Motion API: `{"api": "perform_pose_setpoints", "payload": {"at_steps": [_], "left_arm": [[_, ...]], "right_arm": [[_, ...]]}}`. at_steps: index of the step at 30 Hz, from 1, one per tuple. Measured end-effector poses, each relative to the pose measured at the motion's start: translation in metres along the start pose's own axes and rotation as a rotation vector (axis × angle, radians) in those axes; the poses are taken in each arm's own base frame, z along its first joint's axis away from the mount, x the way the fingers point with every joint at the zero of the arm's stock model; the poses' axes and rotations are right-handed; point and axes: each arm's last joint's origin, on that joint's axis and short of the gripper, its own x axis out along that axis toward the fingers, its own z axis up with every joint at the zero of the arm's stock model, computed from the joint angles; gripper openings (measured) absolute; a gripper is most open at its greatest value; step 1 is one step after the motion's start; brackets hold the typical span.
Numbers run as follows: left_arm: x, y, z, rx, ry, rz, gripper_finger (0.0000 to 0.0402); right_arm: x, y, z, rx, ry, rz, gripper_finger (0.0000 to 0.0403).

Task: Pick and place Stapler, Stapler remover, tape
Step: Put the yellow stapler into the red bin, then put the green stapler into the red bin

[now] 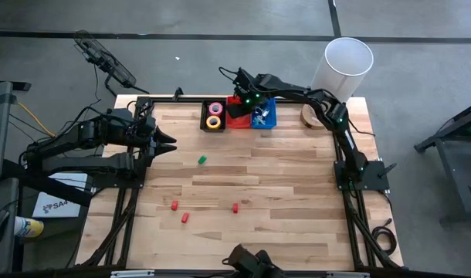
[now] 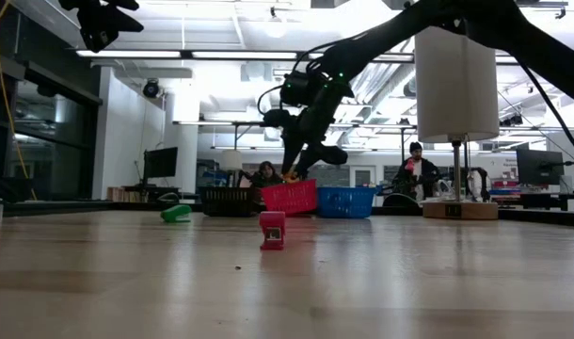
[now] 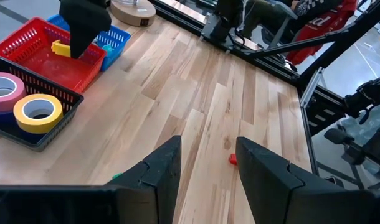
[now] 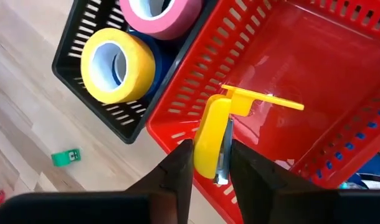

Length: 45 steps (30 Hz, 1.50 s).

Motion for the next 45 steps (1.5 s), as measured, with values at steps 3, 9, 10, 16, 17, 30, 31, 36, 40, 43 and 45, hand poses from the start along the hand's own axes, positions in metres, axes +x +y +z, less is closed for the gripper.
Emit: {"api": "perform_pose_setpoints", "payload": {"at_steps": [3, 9, 10, 16, 17, 30, 31, 36, 40, 43, 45], "left_arm": [[0.0, 0.0, 0.0, 0.0, 0.0, 0.0, 0.0151], [0.0, 0.0, 0.0, -0.001, -0.001, -0.001, 0.0151], [0.0, 0.0, 0.0, -0.004, -0.001, -0.001, 0.0151], [0.0, 0.0, 0.0, -0.015, 0.0, -0.004, 0.0151], [0.0, 0.0, 0.0, -0.015, 0.0, -0.004, 0.0151], [0.0, 0.0, 0.0, -0.023, 0.001, -0.003, 0.0151], [0.0, 0.0, 0.0, -0.023, 0.001, -0.003, 0.0151], [0.0, 0.001, 0.0, -0.025, -0.012, 0.042, 0.0151], [0.0, 0.002, 0.001, -0.027, -0.021, 0.065, 0.0151], [0.0, 0.002, 0.001, -0.028, -0.024, 0.063, 0.0151], [0.0, 0.002, 0.001, -0.041, -0.023, 0.064, 0.0151]], "right_arm": [[0.0, 0.0, 0.0, 0.002, 0.003, -0.002, 0.0116], [0.0, 0.0, -0.001, 0.004, 0.008, -0.005, 0.0166], [0.0, 0.0, -0.001, 0.004, 0.008, -0.005, 0.0174], [0.0, -0.001, -0.001, 0.0, 0.011, -0.005, 0.0208], [0.0, -0.001, -0.001, -0.004, 0.014, -0.007, 0.0211], [-0.016, 0.004, -0.004, -0.034, 0.014, 0.006, 0.0212], [-0.022, 0.006, -0.004, -0.038, 0.004, 0.009, 0.0211], [-0.046, 0.015, -0.008, -0.057, -0.021, 0.014, 0.0212], [-0.066, 0.028, -0.015, -0.084, -0.049, 0.028, 0.0212], [-0.08, 0.037, -0.023, -0.103, -0.058, 0.022, 0.0209], [-0.088, 0.042, -0.029, -0.113, -0.067, -0.004, 0.0209]]}}
